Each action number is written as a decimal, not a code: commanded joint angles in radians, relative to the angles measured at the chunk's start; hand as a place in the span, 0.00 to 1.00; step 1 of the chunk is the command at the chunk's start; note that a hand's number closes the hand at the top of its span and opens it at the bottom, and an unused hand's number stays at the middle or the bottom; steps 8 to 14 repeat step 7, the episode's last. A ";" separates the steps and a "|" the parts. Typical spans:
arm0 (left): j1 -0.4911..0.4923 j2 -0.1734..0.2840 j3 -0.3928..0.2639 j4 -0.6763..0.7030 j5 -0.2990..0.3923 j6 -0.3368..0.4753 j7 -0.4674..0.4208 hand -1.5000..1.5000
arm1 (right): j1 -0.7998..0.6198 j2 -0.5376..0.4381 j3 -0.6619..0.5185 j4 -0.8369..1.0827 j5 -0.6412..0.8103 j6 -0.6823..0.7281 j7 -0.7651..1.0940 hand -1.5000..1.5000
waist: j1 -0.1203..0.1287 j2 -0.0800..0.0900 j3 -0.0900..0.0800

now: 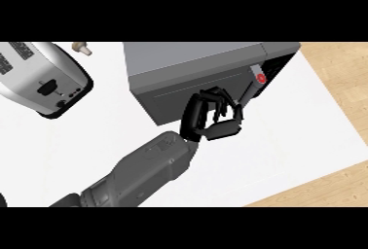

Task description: Pick up the milk, place it into the microwave and close the microwave

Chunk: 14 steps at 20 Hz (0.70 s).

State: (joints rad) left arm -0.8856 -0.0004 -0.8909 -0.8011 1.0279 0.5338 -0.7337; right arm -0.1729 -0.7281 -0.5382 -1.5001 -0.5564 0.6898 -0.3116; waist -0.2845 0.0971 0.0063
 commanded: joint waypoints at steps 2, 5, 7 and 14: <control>-0.103 0.000 0.041 0.083 0.021 -0.004 0.019 1.00 | -0.029 -0.019 -0.001 0.046 -0.018 0.022 -0.001 0.00 | -0.003 0.012 -0.002; -0.110 0.000 0.046 0.090 0.038 -0.015 0.025 1.00 | -0.034 -0.035 -0.013 0.073 -0.024 0.041 -0.010 0.00 | -0.004 0.012 -0.001; -0.113 0.000 0.035 0.086 0.040 -0.003 0.015 1.00 | -0.047 -0.044 -0.013 0.093 -0.025 0.038 -0.002 0.00 | -0.004 0.015 -0.002; -0.113 0.000 0.035 0.086 0.040 -0.003 0.015 1.00 | -0.047 -0.044 -0.013 0.093 -0.025 0.038 -0.002 0.00 | -0.004 0.015 -0.002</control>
